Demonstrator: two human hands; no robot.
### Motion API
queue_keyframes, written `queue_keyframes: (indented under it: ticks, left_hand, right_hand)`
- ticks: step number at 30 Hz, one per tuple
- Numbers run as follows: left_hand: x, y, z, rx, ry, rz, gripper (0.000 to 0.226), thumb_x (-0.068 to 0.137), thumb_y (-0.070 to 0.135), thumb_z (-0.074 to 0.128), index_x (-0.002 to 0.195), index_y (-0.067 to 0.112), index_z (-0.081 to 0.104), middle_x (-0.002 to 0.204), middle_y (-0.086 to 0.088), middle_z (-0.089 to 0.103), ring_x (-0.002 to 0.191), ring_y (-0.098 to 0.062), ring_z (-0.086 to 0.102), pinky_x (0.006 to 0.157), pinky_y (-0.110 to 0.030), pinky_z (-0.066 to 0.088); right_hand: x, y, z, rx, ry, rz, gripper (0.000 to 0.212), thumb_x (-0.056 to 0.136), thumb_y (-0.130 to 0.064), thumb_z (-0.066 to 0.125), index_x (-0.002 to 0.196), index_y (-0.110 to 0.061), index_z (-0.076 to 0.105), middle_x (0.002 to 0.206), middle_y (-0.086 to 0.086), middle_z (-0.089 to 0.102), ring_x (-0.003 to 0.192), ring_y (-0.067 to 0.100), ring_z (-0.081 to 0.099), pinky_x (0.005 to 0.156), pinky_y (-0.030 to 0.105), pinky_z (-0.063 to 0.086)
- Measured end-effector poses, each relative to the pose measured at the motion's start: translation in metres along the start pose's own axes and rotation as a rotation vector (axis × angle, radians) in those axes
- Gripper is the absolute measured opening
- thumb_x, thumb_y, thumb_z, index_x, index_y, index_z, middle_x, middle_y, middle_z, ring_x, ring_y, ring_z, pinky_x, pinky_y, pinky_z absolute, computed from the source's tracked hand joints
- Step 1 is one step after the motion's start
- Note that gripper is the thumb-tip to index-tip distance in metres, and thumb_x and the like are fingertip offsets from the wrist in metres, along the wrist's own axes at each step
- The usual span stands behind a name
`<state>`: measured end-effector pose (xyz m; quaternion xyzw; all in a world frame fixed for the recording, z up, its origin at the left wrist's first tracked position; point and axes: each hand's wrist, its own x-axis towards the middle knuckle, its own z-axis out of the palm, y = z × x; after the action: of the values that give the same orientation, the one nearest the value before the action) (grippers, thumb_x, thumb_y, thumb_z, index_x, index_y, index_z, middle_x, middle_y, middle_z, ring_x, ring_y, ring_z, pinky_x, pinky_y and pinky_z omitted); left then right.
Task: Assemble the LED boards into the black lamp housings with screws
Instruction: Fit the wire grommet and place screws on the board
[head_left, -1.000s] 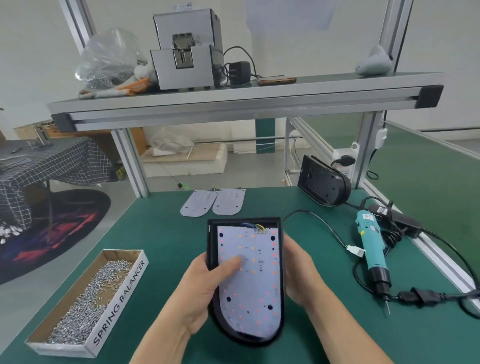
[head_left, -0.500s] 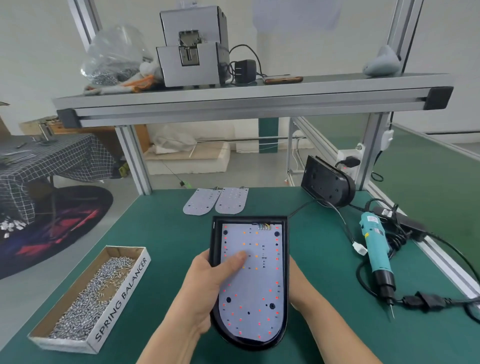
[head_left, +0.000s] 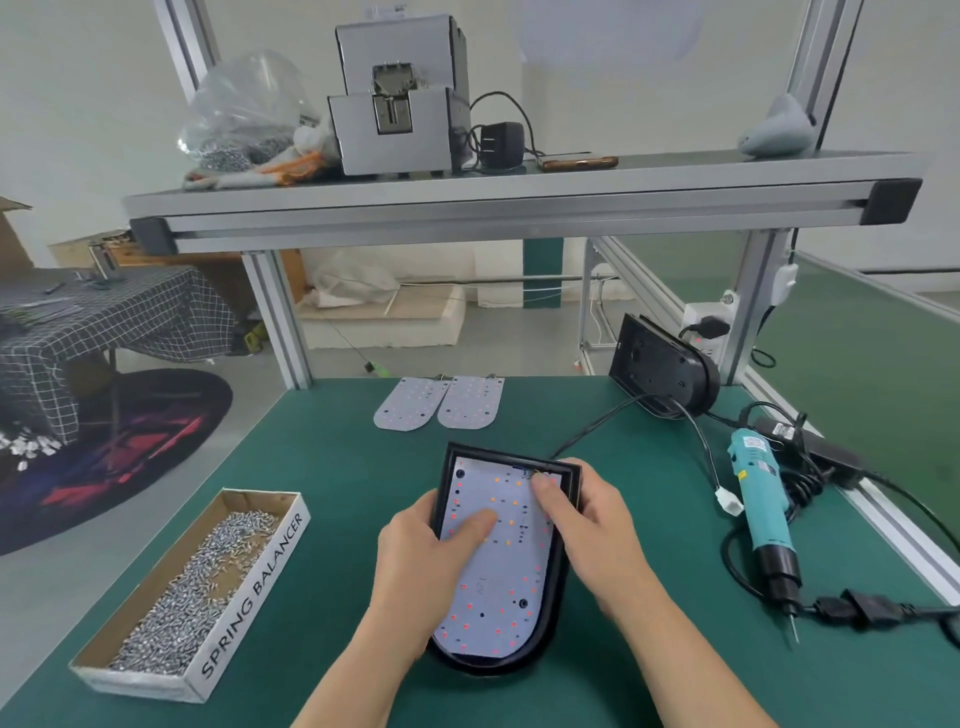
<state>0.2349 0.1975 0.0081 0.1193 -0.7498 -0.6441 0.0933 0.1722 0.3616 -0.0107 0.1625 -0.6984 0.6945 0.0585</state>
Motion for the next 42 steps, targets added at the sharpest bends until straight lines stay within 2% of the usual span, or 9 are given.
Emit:
queue_keyframes:
  ticks: [5,10,14,17,21,26,33,37,42]
  left_hand:
    - [0.003,0.004,-0.001,-0.052,-0.026,0.133,0.016,0.077,0.041,0.072,0.091,0.043,0.066,0.092,0.01,0.076,0.087,-0.013,0.073,0.067,-0.023,0.057]
    - [0.017,0.019,-0.007,-0.171,-0.14,0.183,0.025,0.099,0.012,0.062,0.105,0.035,0.07,0.108,0.003,0.076,0.103,-0.019,0.072,0.084,-0.03,0.058]
    - [0.02,0.021,-0.007,-0.367,-0.229,0.114,0.017,0.088,0.019,0.068,0.104,0.023,0.074,0.114,-0.008,0.075,0.102,-0.024,0.072,0.083,-0.034,0.059]
    - [0.022,0.019,-0.007,-0.474,-0.318,0.067,0.02,0.082,0.026,0.077,0.101,0.019,0.075,0.111,-0.011,0.075,0.097,-0.024,0.072,0.081,-0.035,0.058]
    - [0.028,0.024,-0.011,-0.533,-0.465,0.037,0.028,0.075,0.028,0.085,0.098,0.02,0.072,0.1,-0.006,0.069,0.091,-0.023,0.066,0.083,-0.035,0.055]
    - [0.038,0.036,-0.035,-0.477,-0.582,0.117,0.018,0.081,0.017,0.072,0.097,0.014,0.065,0.095,-0.012,0.055,0.094,-0.026,0.052,0.082,-0.036,0.042]
    - [0.048,0.031,-0.067,-0.349,-0.696,0.117,0.02,0.085,0.011,0.073,0.102,0.007,0.064,0.102,-0.018,0.055,0.101,-0.034,0.051,0.087,-0.043,0.041]
    - [0.05,0.037,-0.076,-0.276,-0.746,0.149,0.027,0.083,0.016,0.077,0.107,0.01,0.067,0.111,-0.015,0.062,0.1,-0.026,0.06,0.088,-0.032,0.049]
    - [0.049,0.048,-0.075,-0.146,-0.563,0.201,0.053,0.072,-0.018,0.038,0.113,-0.002,0.068,0.121,-0.025,0.066,0.119,-0.033,0.061,0.113,-0.046,0.041]
  right_hand:
    - [-0.003,-0.002,-0.003,-0.073,0.059,-0.121,0.014,0.092,-0.035,0.061,0.087,-0.022,0.063,0.07,-0.005,0.061,0.065,0.017,0.05,0.065,0.031,0.046]
    - [-0.006,-0.011,0.0,-0.068,0.01,-0.133,0.015,0.091,-0.039,0.061,0.085,-0.025,0.062,0.072,-0.001,0.059,0.068,0.023,0.048,0.066,0.039,0.044]
    - [-0.006,-0.016,-0.008,0.274,-0.129,0.068,0.044,0.098,-0.048,0.046,0.102,-0.008,0.063,0.098,0.016,0.062,0.095,0.02,0.056,0.082,0.031,0.05]
    - [-0.002,-0.018,-0.014,0.409,-0.151,0.147,0.036,0.095,-0.029,0.047,0.118,-0.01,0.067,0.126,0.015,0.065,0.119,0.028,0.058,0.09,0.032,0.049]
    - [-0.009,-0.02,-0.006,0.279,-0.346,0.23,0.033,0.082,-0.019,0.057,0.102,-0.034,0.079,0.099,-0.011,0.077,0.087,0.002,0.069,0.074,0.019,0.053]
    - [-0.003,-0.018,-0.011,0.147,-0.248,0.13,0.019,0.091,-0.033,0.061,0.099,-0.016,0.063,0.08,0.007,0.055,0.066,0.013,0.044,0.058,0.025,0.038]
    - [-0.004,-0.019,-0.01,-0.137,-0.343,0.043,0.037,0.103,-0.035,0.054,0.069,-0.023,0.047,0.065,-0.005,0.032,0.059,0.012,0.027,0.054,0.024,0.026]
    - [-0.007,-0.028,-0.01,0.114,-0.337,0.093,0.033,0.096,-0.037,0.054,0.067,-0.024,0.047,0.061,-0.006,0.036,0.056,0.012,0.027,0.048,0.02,0.023]
    - [-0.011,-0.031,-0.007,0.275,-0.392,0.111,0.024,0.093,-0.025,0.053,0.092,-0.002,0.058,0.063,-0.01,0.04,0.057,0.007,0.031,0.05,0.015,0.027]
